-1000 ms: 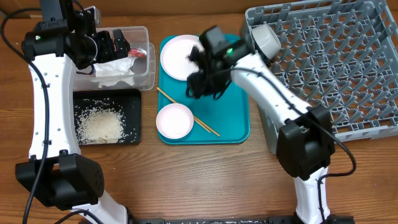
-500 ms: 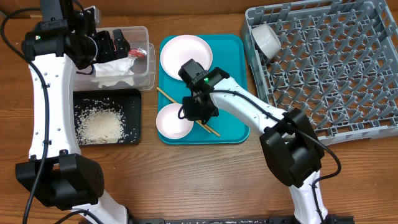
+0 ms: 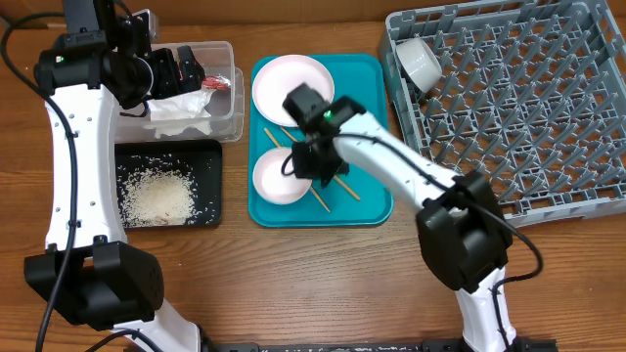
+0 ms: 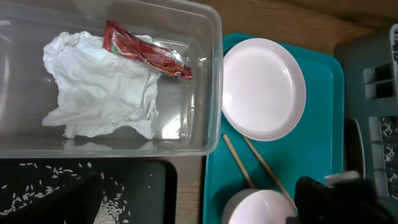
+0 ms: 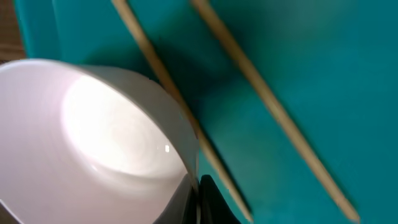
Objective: Sort waste into correct bins and load items into the dishwasher
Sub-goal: 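Lift the white bowl and carry it right over the rack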
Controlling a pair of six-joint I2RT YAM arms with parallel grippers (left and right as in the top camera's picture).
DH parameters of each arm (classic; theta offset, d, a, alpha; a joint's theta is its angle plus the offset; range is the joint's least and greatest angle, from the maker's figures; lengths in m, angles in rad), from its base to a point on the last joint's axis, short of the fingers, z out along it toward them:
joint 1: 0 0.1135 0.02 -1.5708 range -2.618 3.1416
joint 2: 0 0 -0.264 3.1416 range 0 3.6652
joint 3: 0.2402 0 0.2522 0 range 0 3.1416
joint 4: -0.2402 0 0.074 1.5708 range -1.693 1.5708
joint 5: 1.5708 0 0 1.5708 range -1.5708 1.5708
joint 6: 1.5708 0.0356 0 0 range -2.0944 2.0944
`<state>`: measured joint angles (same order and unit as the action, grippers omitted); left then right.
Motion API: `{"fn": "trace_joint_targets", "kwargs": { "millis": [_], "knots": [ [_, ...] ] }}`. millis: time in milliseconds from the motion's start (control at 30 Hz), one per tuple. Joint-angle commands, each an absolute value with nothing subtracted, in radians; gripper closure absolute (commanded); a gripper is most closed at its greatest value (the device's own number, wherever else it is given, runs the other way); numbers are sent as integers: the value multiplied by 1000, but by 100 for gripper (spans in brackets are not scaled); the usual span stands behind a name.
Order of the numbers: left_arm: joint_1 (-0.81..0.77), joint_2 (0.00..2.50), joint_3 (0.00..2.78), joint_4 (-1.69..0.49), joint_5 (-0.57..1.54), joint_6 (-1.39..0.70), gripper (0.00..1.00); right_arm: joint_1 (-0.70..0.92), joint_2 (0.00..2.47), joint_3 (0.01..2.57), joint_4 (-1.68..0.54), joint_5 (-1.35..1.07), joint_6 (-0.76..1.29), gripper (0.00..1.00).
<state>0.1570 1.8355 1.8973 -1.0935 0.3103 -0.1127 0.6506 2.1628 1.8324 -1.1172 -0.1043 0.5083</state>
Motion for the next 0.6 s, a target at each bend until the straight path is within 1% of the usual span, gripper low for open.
{"fn": "trace_joint_targets", "kwargs": {
  "millis": [0,100,200,233,300,400,467,567],
  "knots": [
    [157,1806,1912,-1095,306,-101,0,590,2006,1979,-1178,30,490,96],
    [157,1806,1912,-1095,306,-101,0,550,1919,2065,-1259,236,490,96],
    [157,1806,1912,-1095,305,-101,0,518,1827,2095,-1312,518,490,96],
    [157,1806,1912,-1095,305,-101,0,507,1792,2095,-1335,657,490,96],
    [157,1806,1912,-1095,305,-101,0,498,1766,2095,-1380,832,490,96],
    [157,1806,1912,-1095,305,-101,0,498,1768,2089,-1433,1010,490,96],
    [157,1806,1912,-1095,306,-101,0,500,1769,2062,-1430,1095,492,96],
    [157,1806,1912,-1095,306,-101,0,500,1772,1983,-1415,1259,573,96]
  ]
}}
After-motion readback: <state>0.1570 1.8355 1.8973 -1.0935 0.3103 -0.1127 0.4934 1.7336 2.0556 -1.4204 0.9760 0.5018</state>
